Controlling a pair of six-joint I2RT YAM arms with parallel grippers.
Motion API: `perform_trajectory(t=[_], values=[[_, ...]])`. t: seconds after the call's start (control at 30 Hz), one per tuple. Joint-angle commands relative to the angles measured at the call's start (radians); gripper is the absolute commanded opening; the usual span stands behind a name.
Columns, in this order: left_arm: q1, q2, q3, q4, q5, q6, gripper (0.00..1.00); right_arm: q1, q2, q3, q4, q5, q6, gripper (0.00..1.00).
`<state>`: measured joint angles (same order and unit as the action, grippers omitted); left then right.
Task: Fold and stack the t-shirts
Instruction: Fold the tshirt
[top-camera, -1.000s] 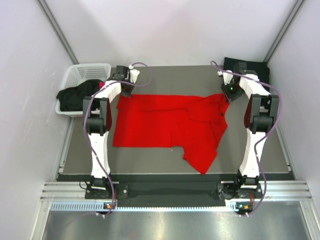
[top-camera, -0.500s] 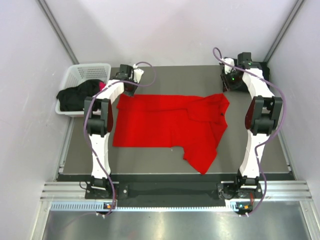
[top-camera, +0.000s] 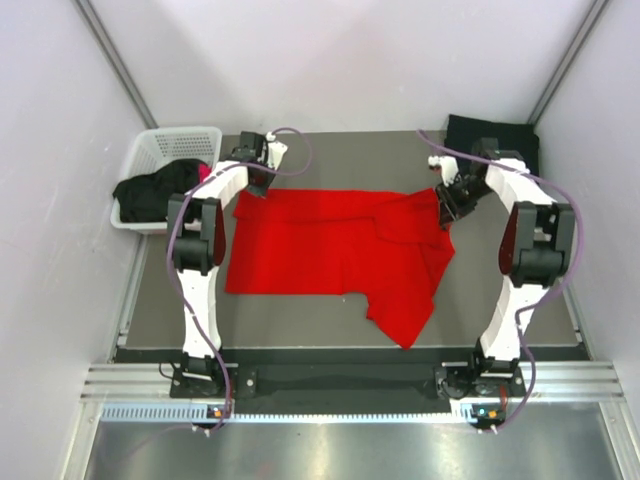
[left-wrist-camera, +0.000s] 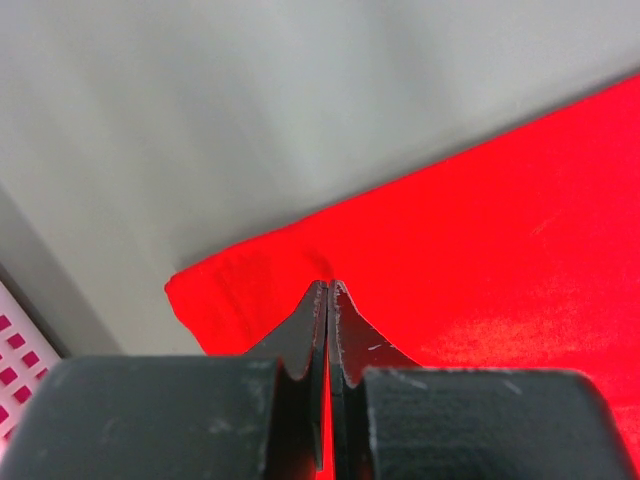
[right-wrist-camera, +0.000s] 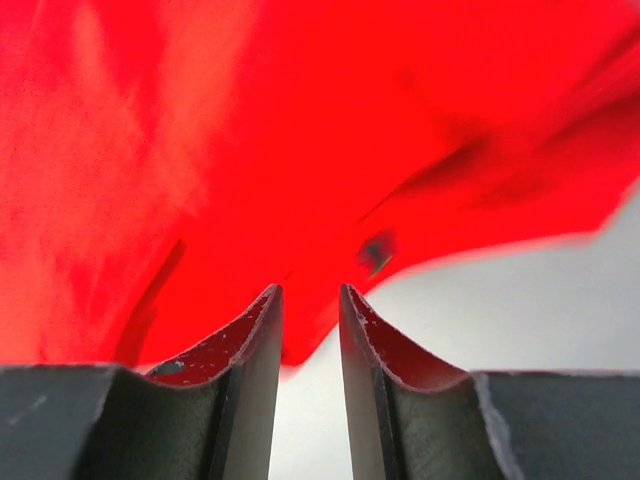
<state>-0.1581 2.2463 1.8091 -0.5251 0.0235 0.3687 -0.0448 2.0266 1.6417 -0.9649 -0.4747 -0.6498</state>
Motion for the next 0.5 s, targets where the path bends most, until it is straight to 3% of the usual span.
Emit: perform_trajectory(t=[0.0,0.1,0.27,0.47], values=[[0.002,-0.09,-0.017,0.0,-0.013,0.013,0.0,0.028,-0.25,-0.155,0.063,0.0,-0.18,0.3],[0.0,-0.09,-0.024,-0.006,-0.013,0.012,0.0,0.037,-0.302,-0.246,0.127,0.022,-0.229,0.32],[-0.003,-0.14,-0.069,-0.042,0.01,0.003,0.0,0.114,-0.305,-0.278,0.095,0.062,-0.301,0.33],[-0.001,-0.376,-0.365,-0.078,0.087,0.015,0.0,0.115,-0.304,-0.351,0.071,0.077,-0.323,0.31]])
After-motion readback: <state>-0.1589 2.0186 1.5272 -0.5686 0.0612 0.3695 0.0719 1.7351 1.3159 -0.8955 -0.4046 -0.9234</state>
